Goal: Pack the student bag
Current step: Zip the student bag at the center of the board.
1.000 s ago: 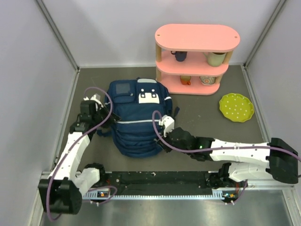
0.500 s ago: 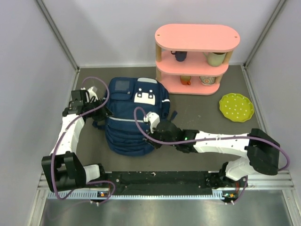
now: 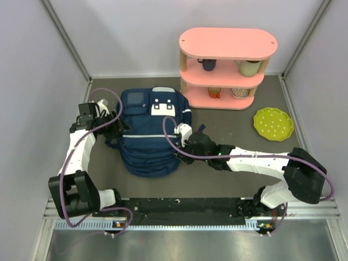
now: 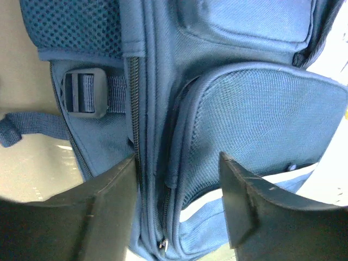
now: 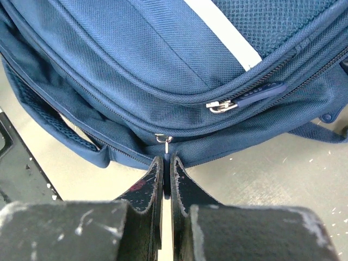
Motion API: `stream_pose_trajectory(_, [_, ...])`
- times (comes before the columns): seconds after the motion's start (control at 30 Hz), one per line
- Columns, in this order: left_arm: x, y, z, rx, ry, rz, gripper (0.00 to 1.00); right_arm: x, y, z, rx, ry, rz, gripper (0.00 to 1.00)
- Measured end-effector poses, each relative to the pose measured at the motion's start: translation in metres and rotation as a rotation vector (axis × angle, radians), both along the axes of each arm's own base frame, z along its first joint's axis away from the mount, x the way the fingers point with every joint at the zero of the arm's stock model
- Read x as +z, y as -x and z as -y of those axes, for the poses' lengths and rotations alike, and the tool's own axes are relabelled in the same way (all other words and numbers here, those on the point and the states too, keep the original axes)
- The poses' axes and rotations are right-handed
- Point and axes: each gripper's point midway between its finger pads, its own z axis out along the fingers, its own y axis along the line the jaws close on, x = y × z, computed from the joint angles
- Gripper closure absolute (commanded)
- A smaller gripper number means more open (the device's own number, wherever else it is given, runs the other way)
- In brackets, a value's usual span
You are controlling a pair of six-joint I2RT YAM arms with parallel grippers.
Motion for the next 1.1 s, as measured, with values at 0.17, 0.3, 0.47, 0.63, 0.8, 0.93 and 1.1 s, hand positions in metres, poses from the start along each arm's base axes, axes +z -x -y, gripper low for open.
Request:
stream_pose_trajectory(0.17, [0.007,0.002,-0.009,0.056,-0.019,0.024,0.01,-0.010,0.000,0.009,-0.034,0.017,-0.005,1.00])
stream_pose_trajectory(0.3, [0.031,0.010,-0.014,0.100,-0.063,0.100,0.02,-0.013,-0.004,0.015,-0.066,0.027,0.002,1.00])
stream_pose_trajectory(0.47, [0.084,0.024,-0.004,0.067,-0.096,0.283,0.02,-0.010,-0.004,0.013,-0.067,0.013,-0.003,1.00])
stream_pose_trajectory(0.63, [0.120,0.045,0.066,-0.219,-0.150,0.460,0.01,-0.010,-0.004,0.013,-0.077,-0.001,-0.012,1.00])
stream_pose_trajectory(0.8, [0.105,0.081,0.135,-0.516,-0.207,0.495,0.01,-0.005,-0.005,0.013,-0.081,-0.027,-0.023,1.00])
stream_pose_trajectory(0.93, [0.080,0.102,0.156,-0.640,-0.277,0.487,0.01,0.003,-0.006,0.013,-0.085,-0.062,-0.044,1.00])
stream_pose_trajectory(1.1, [0.041,0.118,0.163,-0.716,-0.401,0.435,0.02,0.009,-0.009,0.016,-0.096,-0.096,-0.073,1.00])
